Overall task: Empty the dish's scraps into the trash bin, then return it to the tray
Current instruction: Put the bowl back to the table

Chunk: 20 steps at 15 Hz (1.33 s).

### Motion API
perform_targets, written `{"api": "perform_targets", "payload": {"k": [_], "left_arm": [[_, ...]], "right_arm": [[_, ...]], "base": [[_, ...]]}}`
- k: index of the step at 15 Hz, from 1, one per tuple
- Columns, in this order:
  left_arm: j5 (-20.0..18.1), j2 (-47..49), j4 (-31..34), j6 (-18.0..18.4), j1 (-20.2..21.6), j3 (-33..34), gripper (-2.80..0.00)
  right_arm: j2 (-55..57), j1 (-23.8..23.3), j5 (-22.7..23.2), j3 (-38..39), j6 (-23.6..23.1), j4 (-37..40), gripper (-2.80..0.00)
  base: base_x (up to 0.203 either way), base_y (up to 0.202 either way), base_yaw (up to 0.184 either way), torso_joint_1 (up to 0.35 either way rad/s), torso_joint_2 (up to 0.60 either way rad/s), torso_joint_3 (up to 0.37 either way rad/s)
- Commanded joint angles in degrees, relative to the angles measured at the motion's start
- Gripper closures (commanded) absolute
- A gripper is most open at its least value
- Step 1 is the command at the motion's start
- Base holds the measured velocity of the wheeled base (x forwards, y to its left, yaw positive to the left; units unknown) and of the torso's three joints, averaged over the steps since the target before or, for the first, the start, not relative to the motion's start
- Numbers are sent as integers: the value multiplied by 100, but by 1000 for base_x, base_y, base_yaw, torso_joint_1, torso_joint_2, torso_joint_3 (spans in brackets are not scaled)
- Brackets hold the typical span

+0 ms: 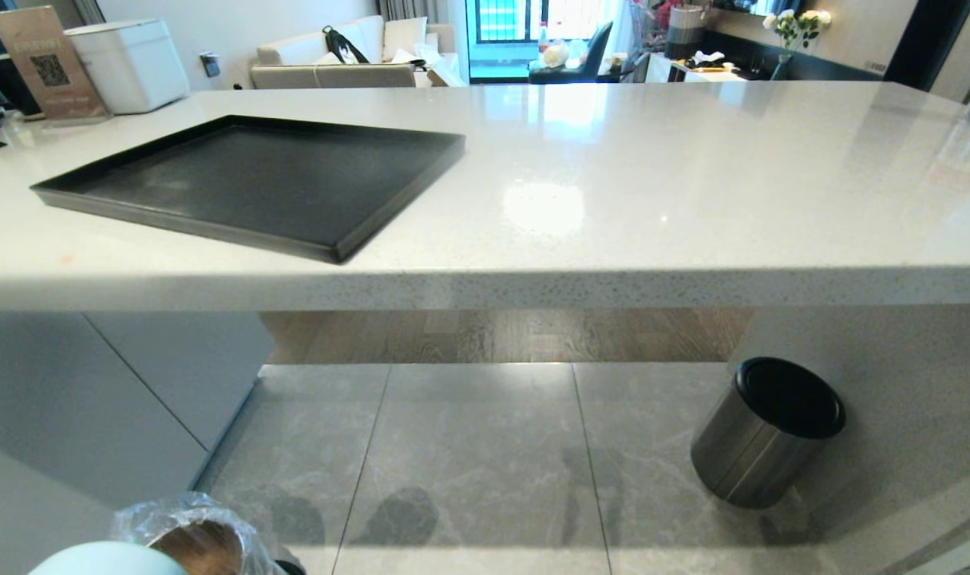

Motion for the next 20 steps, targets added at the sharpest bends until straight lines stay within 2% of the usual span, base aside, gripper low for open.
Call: {"api": "perform_targets", "payload": {"k": [1,17,20], "left_arm": [[4,8,-5,-3,2,0,0],[4,0,-5,-3,2,0,0],[4,8,-5,-3,2,0,0]], "right_arm": [[-2,1,-2,0,3,3,0],[-2,1,-2,0,3,-6,0],[-2,1,-2,0,3,-6,0]], "base": [[0,0,0,0,0,0],[0,0,0,-1,-2,-3],[0,0,0,-28,-279,-317]]}}
